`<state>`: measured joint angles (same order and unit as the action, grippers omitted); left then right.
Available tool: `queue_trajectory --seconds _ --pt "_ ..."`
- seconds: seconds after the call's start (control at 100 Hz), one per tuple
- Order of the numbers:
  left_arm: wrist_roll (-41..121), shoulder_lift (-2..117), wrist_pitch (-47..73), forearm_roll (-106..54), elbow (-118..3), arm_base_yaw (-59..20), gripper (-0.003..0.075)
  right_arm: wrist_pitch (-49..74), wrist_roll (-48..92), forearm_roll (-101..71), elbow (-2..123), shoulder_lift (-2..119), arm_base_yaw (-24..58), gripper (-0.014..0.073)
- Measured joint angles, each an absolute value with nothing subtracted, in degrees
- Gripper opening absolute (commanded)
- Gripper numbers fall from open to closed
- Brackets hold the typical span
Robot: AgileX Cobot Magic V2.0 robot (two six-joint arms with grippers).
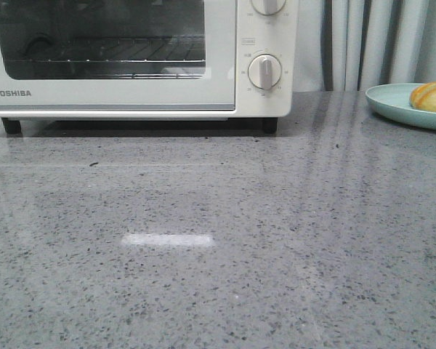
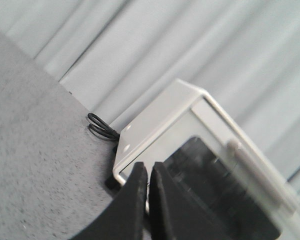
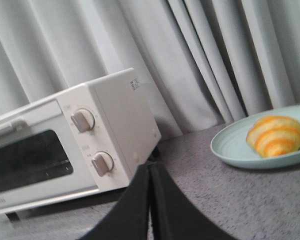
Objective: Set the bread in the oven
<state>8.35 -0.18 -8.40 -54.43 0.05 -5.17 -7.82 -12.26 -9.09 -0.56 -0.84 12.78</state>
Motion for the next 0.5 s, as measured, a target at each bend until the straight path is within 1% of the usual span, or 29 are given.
queue_trajectory --seconds 0.06,0.13,0.24,0.34,0.39,0.5 --pt "8.35 -0.18 -8.80 -57.61 -0.07 -5.17 -0.0022 -6.84 -12.26 -11.27 -0.44 -0.84 12.78 -0.0049" --pt "8.35 -0.18 -7.37 -55.57 -1.01 -5.17 -0.0022 -2.30 -12.28 -11.99 1.76 -0.84 12.78 -0.0049" --pt "8.35 1.22 3.30 -44.40 -8.26 -5.17 -0.0022 7.15 -12.28 -7.72 8.66 1.61 12.78 -0.0049" --pt "8.35 8.35 11.05 -33.63 -17.27 -5.17 -0.0021 13.85 -12.28 -1.13 16.51 7.65 12.78 -0.0049" --pt "9.95 13.89 13.80 -30.51 -21.63 -5.17 -0.0021 16.50 -12.28 1.27 19.93 11.31 12.78 -0.0049" --pt "20.18 24.89 17.99 -27.95 -31.74 -5.17 -0.0021 20.77 -12.28 3.38 26.10 19.52 12.78 -0.0049"
